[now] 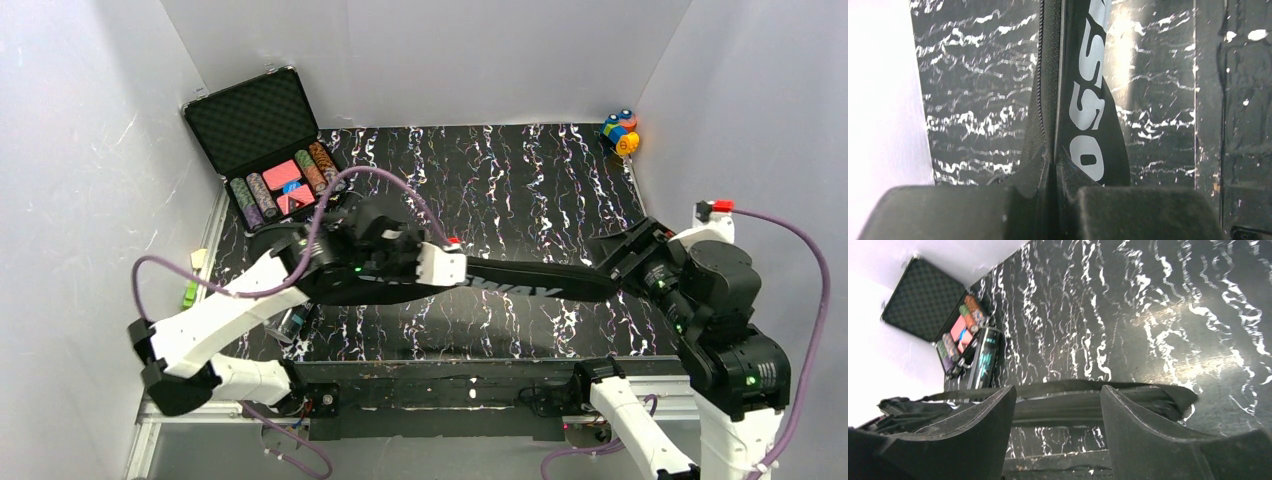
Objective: Pack up the badminton gear
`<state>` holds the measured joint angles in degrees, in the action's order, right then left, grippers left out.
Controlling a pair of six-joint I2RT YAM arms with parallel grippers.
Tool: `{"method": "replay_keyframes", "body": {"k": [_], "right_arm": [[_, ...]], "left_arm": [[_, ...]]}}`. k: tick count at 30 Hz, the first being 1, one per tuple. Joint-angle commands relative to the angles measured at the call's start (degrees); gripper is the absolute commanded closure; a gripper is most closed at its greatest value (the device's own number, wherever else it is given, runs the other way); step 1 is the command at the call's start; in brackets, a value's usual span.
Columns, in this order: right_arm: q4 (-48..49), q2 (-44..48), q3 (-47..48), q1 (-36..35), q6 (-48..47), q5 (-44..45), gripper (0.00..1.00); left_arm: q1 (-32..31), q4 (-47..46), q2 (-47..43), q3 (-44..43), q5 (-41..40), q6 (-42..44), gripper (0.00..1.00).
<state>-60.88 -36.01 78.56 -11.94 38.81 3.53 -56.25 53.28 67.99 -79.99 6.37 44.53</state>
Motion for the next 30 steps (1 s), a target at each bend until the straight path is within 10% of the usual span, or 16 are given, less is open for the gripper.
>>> {"method": "replay_keyframes", "body": {"k": [1,19,30], "right_arm": [[-1.3,2.95,4.82,0.34,0.55,10.09,0.29],[-4.42,5.83,2.6,0.26,2.23,15.14,0.29],[-1.3,4.88,-3.44,0.26,4.25,12.42,0.29]], "left_arm": [[-5.09,-5.41,6.92,-9.14,0.2,1.38,1.0],[-4.4,-7.15,51.8,-45.3,1.09,-16.41,1.0],[4.04,-7.77,58.65,-46.19,0.54,-28.78,1.0]]}}
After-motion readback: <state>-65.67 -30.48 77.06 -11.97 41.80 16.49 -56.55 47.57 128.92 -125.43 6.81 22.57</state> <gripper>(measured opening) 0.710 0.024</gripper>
